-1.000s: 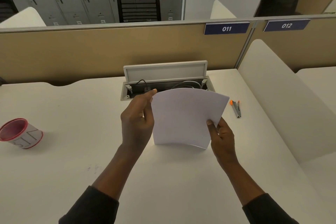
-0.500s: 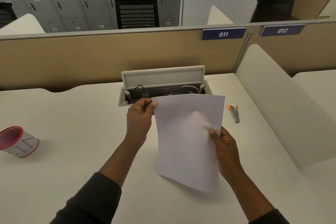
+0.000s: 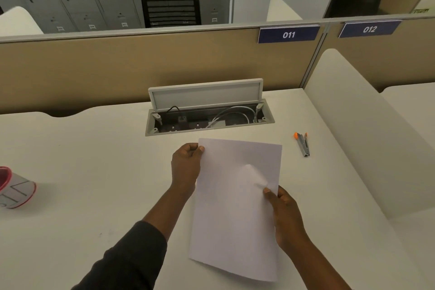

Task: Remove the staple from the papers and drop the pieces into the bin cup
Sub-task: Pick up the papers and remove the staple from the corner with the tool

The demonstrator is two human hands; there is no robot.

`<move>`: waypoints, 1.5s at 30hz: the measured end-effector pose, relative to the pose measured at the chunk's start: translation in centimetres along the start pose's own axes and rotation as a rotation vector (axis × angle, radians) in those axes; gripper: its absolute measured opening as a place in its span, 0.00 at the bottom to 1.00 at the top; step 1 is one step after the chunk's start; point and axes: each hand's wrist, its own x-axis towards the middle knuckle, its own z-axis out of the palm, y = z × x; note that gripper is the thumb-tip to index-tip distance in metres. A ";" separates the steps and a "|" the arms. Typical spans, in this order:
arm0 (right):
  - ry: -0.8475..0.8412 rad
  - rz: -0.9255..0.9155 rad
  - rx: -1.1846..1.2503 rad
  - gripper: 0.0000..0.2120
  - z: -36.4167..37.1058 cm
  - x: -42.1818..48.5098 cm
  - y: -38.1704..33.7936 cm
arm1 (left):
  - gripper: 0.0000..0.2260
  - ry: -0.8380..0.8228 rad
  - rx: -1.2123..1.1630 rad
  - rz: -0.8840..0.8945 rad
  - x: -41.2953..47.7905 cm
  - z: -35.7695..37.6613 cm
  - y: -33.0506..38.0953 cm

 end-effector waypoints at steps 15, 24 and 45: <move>0.199 -0.231 -0.451 0.19 -1.8 9.5 -2.4 | 0.04 0.000 -0.015 -0.062 1.9 1.4 -2.1; 0.540 -0.323 -1.168 0.31 -5.1 21.0 -5.2 | 0.05 -0.008 0.040 -0.045 2.2 2.4 -2.3; -0.592 -0.104 -0.215 0.22 -1.9 12.4 -14.3 | 0.05 -0.234 0.324 0.123 -0.5 0.6 1.0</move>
